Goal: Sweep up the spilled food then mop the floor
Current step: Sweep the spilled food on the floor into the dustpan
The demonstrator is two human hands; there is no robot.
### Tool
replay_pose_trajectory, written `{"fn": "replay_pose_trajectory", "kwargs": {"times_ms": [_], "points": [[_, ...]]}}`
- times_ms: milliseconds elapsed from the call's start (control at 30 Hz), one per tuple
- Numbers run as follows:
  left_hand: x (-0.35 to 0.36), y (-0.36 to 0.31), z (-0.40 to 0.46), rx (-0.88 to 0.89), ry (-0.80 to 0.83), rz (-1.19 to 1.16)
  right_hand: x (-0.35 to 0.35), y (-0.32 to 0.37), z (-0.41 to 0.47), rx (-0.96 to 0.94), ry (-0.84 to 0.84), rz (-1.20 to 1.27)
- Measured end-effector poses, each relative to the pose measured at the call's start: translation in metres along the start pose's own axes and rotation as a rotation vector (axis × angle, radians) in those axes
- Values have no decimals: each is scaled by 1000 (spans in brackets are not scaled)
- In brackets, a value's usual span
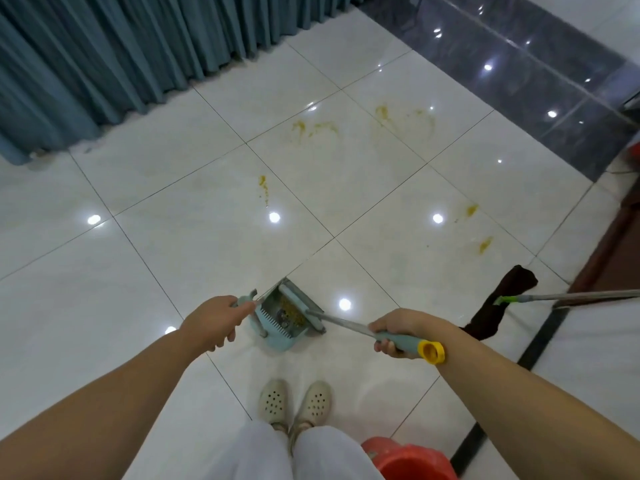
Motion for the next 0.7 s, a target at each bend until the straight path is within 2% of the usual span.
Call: {"fn": "replay_pose_trajectory", "kwargs": {"times_ms": [333, 500, 633, 700], "points": [[-28, -1, -15, -7, -155, 76, -28, 28, 1, -91, -53, -64], [-38, 4, -13, 10, -145, 109, -13, 31, 18, -85, -84, -90], [-45, 10, -11, 38, -159, 216, 13, 13, 25, -31, -56, -43], [-45, 17, -8, 30, -113, 178, 27, 0, 24, -5, -27, -5]]}}
Point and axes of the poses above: each hand's wrist, its own z-axis towards the middle knuckle, its own x-axis out of the palm, y = z × x, the point moved 9 cm from there along z, towards the middle knuckle, and after that the axes turned 3 degrees about z, right-handed, at the moved point
